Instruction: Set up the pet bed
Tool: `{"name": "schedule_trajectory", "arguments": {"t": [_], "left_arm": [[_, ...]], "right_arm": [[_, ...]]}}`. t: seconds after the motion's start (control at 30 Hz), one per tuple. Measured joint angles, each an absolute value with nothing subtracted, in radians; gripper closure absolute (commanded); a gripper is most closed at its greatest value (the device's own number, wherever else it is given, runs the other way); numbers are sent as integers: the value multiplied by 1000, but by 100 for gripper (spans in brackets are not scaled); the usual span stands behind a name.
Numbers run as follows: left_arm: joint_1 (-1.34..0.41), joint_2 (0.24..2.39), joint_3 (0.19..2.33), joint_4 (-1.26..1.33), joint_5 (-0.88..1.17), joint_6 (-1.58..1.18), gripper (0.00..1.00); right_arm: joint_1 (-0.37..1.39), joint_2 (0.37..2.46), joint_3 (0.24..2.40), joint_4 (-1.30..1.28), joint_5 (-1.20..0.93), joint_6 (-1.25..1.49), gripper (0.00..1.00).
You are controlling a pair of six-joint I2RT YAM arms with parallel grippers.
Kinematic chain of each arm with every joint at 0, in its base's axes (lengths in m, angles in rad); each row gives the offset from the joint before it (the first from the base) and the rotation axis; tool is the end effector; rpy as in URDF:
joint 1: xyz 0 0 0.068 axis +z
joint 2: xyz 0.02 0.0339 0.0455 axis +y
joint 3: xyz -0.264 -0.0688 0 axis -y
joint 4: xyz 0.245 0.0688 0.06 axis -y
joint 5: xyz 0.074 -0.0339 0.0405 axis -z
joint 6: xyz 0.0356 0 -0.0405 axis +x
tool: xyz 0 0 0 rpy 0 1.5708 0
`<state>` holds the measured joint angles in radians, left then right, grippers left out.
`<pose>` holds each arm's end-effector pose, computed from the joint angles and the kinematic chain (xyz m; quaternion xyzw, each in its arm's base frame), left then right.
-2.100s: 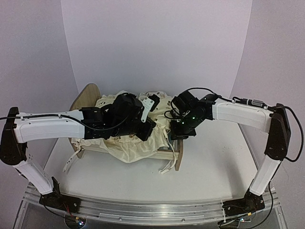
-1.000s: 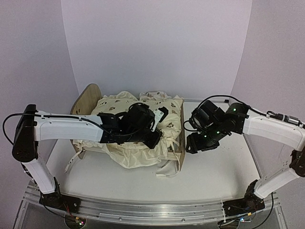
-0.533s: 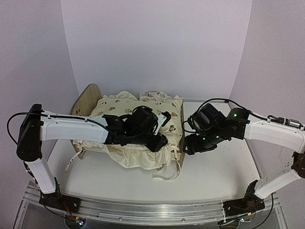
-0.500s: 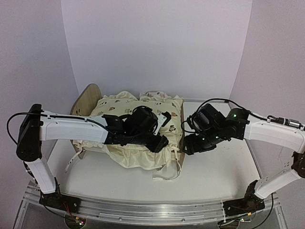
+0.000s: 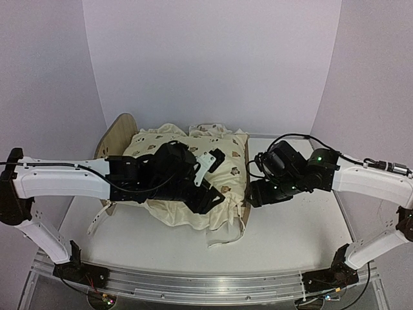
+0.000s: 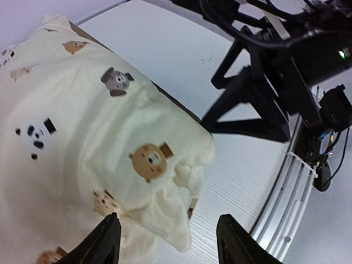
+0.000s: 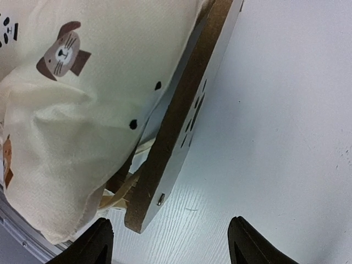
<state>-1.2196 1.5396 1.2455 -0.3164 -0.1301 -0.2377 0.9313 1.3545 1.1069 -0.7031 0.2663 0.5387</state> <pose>0.1258 -0.3300 0.3011 0.3908 0.7947 -0.2639 0.3823 0.1737 0.2179 0.2813 -0.1444 0.9337 0.1090 0.3091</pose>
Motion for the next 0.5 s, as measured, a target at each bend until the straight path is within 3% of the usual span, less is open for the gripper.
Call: {"name": "schedule_trajectory", "arguments": {"t": [0.27, 0.5], "left_arm": [[-1301, 1449, 1006, -315, -120, -333, 50], [-1302, 1547, 947, -254, -109, -376, 55]], "right_arm": [[933, 1246, 1020, -664, 325, 550, 28], [933, 1218, 967, -623, 332, 551, 28]]}}
